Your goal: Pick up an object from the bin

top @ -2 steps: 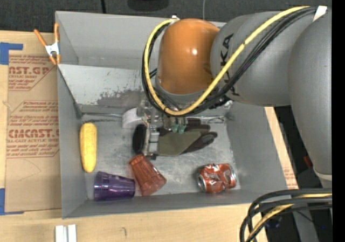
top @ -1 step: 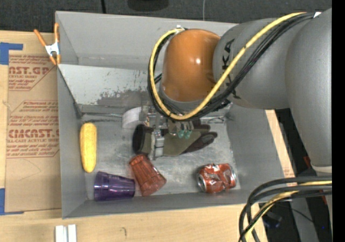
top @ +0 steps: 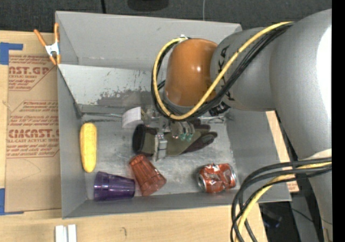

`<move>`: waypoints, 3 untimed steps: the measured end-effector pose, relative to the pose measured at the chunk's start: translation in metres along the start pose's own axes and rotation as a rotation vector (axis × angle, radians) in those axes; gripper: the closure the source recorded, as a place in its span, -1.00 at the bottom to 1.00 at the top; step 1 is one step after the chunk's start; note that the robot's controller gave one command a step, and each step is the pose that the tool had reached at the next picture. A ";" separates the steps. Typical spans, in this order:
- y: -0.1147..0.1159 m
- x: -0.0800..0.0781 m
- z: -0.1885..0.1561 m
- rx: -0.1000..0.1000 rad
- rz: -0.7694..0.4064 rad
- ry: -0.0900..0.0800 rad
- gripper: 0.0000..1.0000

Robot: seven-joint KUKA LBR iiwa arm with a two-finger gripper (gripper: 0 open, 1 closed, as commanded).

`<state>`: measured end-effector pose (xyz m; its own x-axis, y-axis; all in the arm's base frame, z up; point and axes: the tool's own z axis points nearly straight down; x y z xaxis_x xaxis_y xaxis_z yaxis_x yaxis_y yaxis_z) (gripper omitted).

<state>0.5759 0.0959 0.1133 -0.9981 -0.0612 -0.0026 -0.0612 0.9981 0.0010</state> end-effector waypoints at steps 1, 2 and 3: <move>0.000 -0.005 0.042 -0.001 -0.219 0.001 1.00; 0.000 -0.005 0.042 -0.001 -0.218 0.001 1.00; 0.003 -0.011 0.008 0.000 -0.218 0.004 1.00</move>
Offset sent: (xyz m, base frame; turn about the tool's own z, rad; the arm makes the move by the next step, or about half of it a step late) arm 0.0000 0.0000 0.0000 0.0000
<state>0.5867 0.1000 0.1051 -0.9614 -0.2752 0.0007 -0.2752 0.9614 0.0009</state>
